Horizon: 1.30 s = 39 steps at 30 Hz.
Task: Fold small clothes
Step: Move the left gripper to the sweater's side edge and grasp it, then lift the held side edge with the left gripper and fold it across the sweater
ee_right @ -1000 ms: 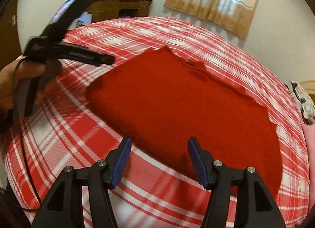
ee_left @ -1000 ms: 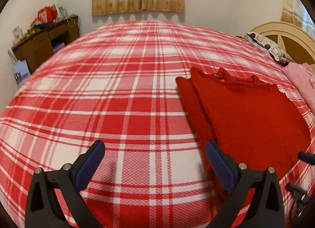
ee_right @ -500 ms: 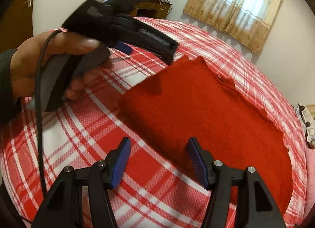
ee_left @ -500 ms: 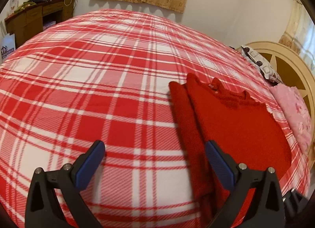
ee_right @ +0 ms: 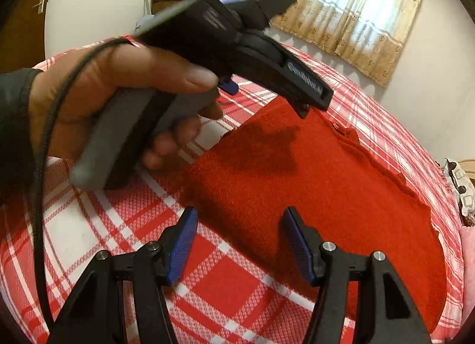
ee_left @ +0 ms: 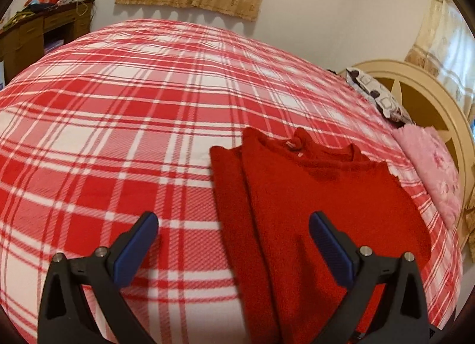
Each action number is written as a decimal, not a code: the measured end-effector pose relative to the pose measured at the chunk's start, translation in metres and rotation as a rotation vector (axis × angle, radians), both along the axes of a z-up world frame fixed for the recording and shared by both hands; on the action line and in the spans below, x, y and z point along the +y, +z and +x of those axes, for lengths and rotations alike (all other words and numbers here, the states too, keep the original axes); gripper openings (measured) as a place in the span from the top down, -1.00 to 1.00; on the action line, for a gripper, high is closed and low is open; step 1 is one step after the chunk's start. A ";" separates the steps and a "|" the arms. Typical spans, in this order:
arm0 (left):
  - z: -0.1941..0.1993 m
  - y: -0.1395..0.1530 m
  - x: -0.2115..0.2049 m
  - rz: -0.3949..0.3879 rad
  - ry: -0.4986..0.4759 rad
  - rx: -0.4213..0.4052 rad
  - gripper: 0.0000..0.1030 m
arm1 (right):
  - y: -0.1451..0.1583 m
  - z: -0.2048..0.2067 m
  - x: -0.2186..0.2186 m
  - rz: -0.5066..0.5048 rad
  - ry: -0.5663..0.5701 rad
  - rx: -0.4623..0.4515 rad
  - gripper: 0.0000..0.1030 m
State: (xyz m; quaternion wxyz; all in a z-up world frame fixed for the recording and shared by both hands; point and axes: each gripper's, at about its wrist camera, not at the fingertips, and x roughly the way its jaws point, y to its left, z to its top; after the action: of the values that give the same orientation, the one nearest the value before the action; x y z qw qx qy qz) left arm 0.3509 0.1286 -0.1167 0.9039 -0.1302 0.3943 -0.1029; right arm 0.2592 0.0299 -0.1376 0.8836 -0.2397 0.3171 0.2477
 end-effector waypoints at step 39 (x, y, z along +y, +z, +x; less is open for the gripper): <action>0.022 -0.011 -0.017 0.026 -0.065 -0.002 0.66 | 0.001 0.010 -0.012 0.082 -0.022 -0.006 0.71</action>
State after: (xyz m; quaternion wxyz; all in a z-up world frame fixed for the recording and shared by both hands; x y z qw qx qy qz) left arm 0.3725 0.1118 -0.1279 0.9020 -0.1054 0.3989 -0.1273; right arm 0.2695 0.0177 -0.1363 0.8962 -0.2004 0.3068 0.2500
